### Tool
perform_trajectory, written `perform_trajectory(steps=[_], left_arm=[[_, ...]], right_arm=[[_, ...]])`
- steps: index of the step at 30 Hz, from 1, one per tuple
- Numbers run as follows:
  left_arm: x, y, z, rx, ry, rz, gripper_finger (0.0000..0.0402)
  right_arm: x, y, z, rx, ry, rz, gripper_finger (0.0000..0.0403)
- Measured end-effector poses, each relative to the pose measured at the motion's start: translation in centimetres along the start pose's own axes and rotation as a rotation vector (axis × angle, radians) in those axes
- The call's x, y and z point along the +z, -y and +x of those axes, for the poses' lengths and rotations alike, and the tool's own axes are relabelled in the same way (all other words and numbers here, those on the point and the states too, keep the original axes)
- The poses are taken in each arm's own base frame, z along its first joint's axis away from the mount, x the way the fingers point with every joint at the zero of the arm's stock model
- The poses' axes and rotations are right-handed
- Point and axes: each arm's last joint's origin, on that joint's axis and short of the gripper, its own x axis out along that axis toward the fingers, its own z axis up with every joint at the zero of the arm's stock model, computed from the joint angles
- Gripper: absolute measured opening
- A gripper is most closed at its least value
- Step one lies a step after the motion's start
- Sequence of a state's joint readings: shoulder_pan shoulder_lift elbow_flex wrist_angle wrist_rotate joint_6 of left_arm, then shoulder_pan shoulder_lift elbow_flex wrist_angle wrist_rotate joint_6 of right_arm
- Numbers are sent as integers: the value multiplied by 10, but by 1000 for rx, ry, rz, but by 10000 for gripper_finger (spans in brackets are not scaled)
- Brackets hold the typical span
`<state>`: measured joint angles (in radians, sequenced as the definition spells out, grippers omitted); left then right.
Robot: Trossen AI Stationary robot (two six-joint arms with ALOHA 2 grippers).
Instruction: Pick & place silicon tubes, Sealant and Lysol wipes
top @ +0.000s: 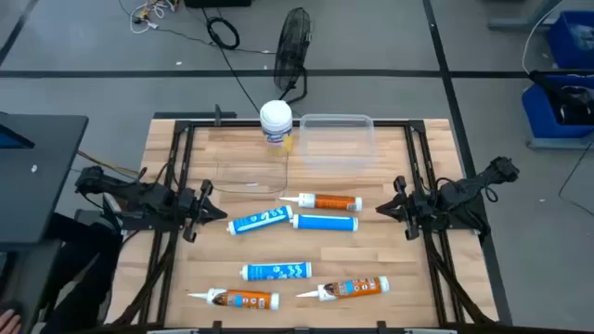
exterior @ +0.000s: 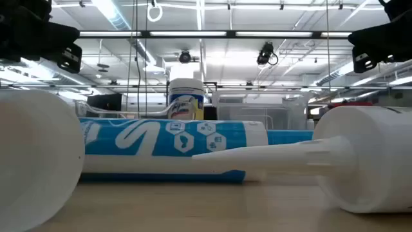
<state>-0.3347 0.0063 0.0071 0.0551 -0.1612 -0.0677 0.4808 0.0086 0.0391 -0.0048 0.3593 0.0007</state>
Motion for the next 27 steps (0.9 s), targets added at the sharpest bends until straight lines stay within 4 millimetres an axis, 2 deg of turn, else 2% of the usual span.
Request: perform_trajectory(steps=[27], left_arm=[[0,0,0,0,-5,-25,18]], right_arm=[[0,1,0,-47,0,-49,32]])
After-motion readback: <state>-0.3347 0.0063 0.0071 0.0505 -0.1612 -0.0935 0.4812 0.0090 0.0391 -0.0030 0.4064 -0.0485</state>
